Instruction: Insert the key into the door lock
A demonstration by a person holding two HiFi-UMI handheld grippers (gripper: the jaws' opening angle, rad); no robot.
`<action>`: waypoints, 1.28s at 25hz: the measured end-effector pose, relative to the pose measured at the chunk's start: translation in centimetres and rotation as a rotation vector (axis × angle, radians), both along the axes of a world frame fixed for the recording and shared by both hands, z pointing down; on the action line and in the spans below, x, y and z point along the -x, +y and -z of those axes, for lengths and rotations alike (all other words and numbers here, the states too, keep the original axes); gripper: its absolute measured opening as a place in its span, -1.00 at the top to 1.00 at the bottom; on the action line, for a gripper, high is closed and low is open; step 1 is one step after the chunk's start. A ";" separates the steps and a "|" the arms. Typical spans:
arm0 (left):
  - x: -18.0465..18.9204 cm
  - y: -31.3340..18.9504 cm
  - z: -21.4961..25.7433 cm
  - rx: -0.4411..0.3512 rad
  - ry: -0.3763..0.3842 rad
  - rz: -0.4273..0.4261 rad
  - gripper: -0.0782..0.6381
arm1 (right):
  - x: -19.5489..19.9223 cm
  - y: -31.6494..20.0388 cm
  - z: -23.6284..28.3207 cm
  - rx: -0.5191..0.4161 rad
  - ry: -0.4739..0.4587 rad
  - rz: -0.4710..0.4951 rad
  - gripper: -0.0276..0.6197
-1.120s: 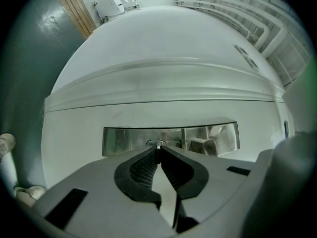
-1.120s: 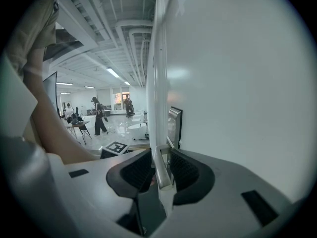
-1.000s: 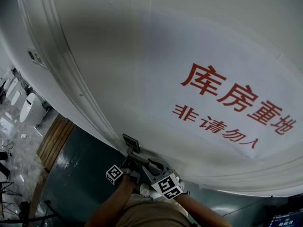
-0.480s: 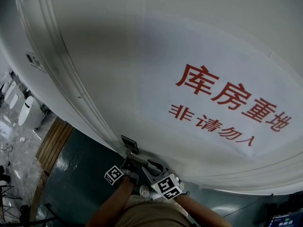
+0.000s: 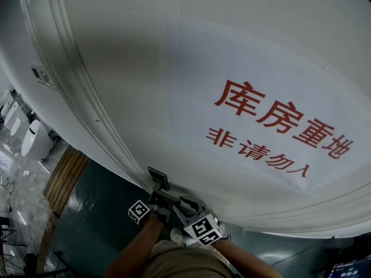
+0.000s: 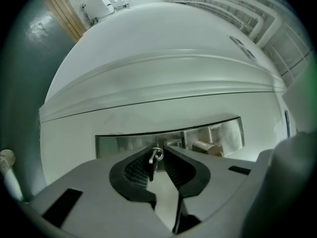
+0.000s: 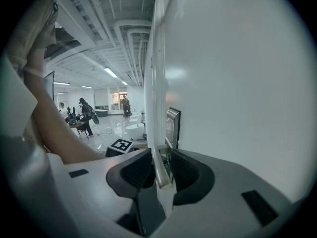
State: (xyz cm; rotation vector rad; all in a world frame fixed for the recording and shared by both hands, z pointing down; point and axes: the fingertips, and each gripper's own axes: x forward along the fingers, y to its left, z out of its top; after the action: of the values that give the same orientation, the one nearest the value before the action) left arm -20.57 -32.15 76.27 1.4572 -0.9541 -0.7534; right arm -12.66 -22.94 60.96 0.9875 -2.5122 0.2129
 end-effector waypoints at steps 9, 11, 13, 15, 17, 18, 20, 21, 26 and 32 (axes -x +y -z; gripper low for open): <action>0.7 1.7 0.6 -0.031 -0.047 -0.042 0.40 | 0.5 0.1 0.0 0.005 -0.014 0.009 0.54; 1.3 2.4 0.4 -0.019 -0.053 -0.043 0.40 | 0.8 0.2 -0.1 0.008 -0.016 0.015 0.54; 2.3 3.2 0.2 -0.004 -0.097 -0.044 0.40 | 1.1 0.4 -0.1 0.009 -0.018 0.022 0.54; 3.5 3.9 0.4 0.002 -0.187 -0.039 0.39 | 1.4 0.6 -0.1 0.009 -0.020 0.027 0.54; 4.9 4.4 1.2 -0.016 -0.291 -0.029 0.39 | 1.7 0.8 0.0 0.010 -0.027 0.029 0.54; 5.5 4.6 1.9 -0.035 -0.342 -0.027 0.39 | 1.8 0.9 0.1 0.012 -0.033 0.029 0.54; 6.4 4.9 3.4 -0.085 -0.453 -0.038 0.39 | 2.0 1.0 0.2 0.011 -0.040 0.028 0.54; 6.8 5.1 4.2 -0.109 -0.510 -0.045 0.39 | 2.1 1.1 0.3 0.009 -0.042 0.027 0.54; 7.3 5.6 7.2 -0.184 -0.681 -0.077 0.39 | 2.6 1.4 0.6 -0.003 -0.049 0.029 0.54; 6.5 6.0 10.1 -0.238 -0.791 -0.137 0.39 | 3.0 1.0 1.4 -0.043 -0.058 0.011 0.54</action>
State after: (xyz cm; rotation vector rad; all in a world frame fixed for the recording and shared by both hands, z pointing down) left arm -27.11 -26.13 66.12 2.0680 -1.3598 -0.1666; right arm -15.68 -21.97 59.52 0.9976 -2.5841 0.1871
